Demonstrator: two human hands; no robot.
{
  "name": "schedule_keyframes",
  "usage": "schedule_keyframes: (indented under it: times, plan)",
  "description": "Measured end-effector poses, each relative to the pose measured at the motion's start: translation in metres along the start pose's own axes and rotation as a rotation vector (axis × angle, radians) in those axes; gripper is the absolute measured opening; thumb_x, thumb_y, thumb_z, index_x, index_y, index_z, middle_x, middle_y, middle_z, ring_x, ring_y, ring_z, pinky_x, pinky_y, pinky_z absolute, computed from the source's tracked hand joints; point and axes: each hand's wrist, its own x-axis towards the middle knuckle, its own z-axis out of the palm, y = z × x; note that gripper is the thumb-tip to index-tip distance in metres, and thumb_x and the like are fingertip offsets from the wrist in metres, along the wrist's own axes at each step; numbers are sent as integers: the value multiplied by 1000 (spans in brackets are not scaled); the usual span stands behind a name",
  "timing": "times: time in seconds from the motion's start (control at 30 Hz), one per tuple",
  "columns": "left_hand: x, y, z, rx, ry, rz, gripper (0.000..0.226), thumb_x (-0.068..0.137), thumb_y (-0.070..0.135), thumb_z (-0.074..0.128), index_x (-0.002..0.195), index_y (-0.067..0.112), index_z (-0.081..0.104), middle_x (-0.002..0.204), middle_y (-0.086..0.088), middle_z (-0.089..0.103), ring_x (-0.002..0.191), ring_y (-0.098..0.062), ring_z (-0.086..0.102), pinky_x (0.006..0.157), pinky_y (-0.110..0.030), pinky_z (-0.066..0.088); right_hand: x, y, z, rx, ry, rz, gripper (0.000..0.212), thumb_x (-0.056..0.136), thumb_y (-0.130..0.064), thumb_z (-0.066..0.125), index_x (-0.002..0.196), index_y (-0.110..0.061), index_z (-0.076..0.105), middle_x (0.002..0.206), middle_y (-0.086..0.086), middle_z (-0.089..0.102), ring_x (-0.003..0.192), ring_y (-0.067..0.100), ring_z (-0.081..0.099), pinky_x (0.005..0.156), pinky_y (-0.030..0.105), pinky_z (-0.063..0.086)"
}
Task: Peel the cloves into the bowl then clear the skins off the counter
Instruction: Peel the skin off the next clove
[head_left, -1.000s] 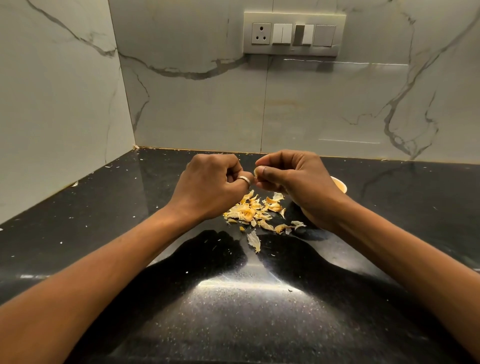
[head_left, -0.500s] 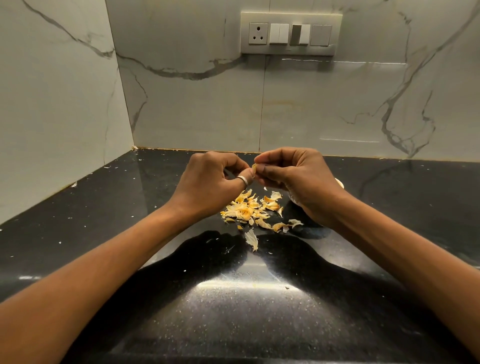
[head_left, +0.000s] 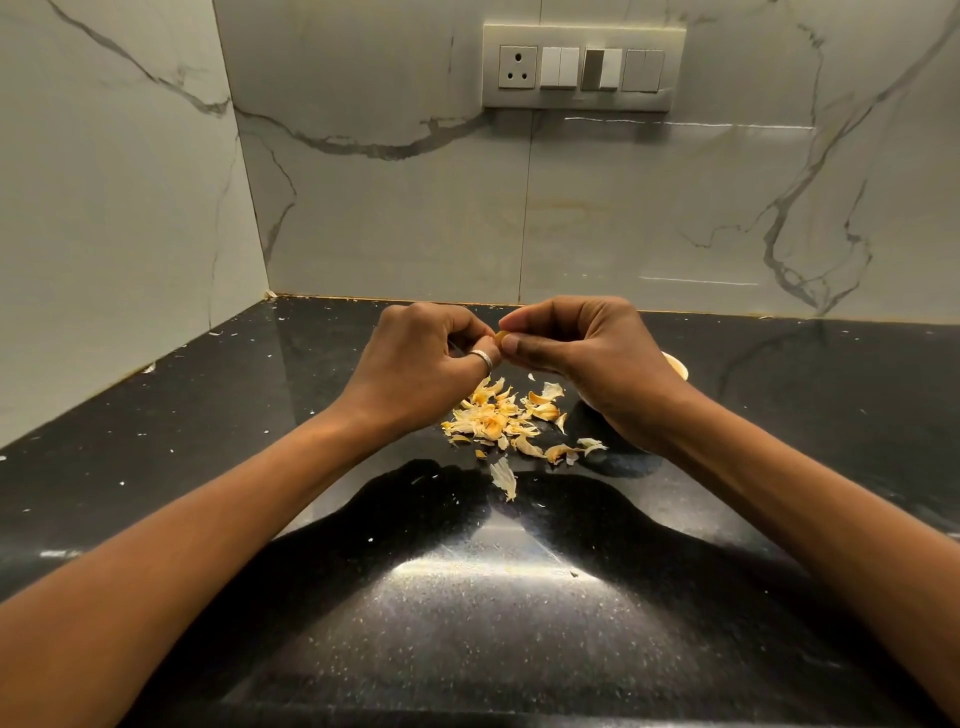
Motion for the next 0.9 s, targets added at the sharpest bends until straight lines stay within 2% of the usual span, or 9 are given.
schedule_keyframes:
  times: [0.23, 0.4, 0.6, 0.9]
  plan:
    - [0, -1, 2, -7, 9, 13, 14, 91, 27, 73, 86, 14, 76, 64, 19, 60, 57, 4, 56, 52, -7, 38, 0, 2, 0, -41, 2, -35, 19, 89, -3, 68, 108, -3, 71, 99, 9, 75, 91, 16, 74, 80, 23, 58]
    - [1, 1, 1, -68, 26, 6, 18, 89, 30, 75, 92, 12, 76, 71, 15, 66, 60, 3, 61, 55, -10, 46, 0, 2, 1, -81, 14, -38, 18, 91, -4, 67, 108, -1, 70, 97, 11, 74, 83, 12, 73, 74, 20, 57]
    - [2, 3, 0, -221, -25, -45, 21, 87, 28, 75, 98, 9, 74, 73, 3, 70, 56, -6, 62, 53, -23, 56, 0, 1, 0, 2, 10, -2, 18, 90, -2, 66, 107, 0, 69, 96, 13, 74, 78, 12, 73, 71, 19, 58]
    - [4, 0, -2, -276, -78, -100, 18, 87, 26, 76, 94, 10, 72, 69, 7, 66, 52, -3, 60, 49, -18, 51, -1, -1, 0, 59, -17, 23, 15, 90, -1, 64, 105, 1, 68, 90, 10, 75, 76, 12, 73, 69, 19, 57]
